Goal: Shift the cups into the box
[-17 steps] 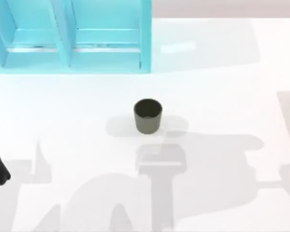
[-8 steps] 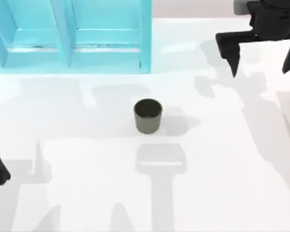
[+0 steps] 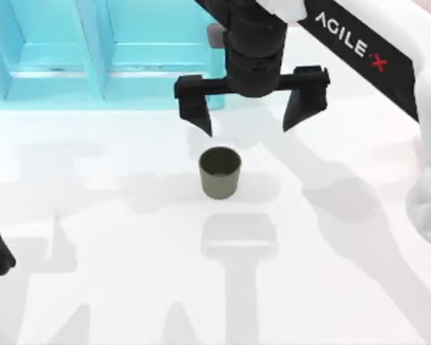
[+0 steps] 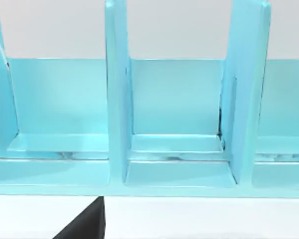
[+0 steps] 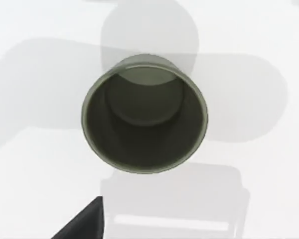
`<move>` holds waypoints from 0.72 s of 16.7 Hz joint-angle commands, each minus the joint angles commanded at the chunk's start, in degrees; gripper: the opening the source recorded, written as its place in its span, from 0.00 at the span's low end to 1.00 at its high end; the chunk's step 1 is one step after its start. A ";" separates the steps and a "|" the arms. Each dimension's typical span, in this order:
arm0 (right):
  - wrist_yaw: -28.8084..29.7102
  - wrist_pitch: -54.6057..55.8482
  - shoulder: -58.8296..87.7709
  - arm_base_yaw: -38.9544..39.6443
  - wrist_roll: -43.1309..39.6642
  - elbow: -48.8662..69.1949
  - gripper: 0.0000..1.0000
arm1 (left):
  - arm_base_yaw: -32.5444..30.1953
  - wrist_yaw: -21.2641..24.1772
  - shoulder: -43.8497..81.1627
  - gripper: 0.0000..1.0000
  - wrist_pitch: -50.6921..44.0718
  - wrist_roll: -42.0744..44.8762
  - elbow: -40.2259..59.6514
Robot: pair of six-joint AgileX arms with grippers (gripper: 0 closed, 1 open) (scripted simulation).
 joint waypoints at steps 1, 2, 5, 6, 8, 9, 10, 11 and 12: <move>0.02 0.12 0.31 0.51 0.49 0.54 1.00 | 0.00 0.00 0.00 1.00 0.00 0.00 0.00; 0.02 0.13 0.33 0.54 0.52 0.57 1.00 | 0.00 0.00 0.00 1.00 0.00 0.00 0.00; -0.08 0.06 0.17 0.37 0.46 0.40 1.00 | 0.00 0.00 0.00 1.00 0.00 0.00 0.00; -0.07 0.22 0.16 0.38 0.45 0.24 1.00 | 0.00 0.00 0.00 1.00 0.00 0.00 0.00; 0.00 2.29 -0.01 0.37 0.36 -1.85 1.00 | 0.00 0.00 0.00 1.00 0.00 0.00 0.00; 0.01 4.17 -0.16 0.32 0.30 -3.79 1.00 | 0.00 0.00 0.00 1.00 0.00 0.00 0.00; 0.00 6.54 -0.34 0.26 0.24 -6.32 1.00 | 0.00 0.00 0.00 1.00 0.00 0.00 0.00; -0.02 9.33 -0.55 0.20 0.18 -9.37 1.00 | 0.00 0.00 0.00 1.00 0.00 0.00 0.00; -0.03 12.41 -0.71 0.15 0.13 -12.74 1.00 | 0.00 0.00 0.00 1.00 0.00 0.00 0.00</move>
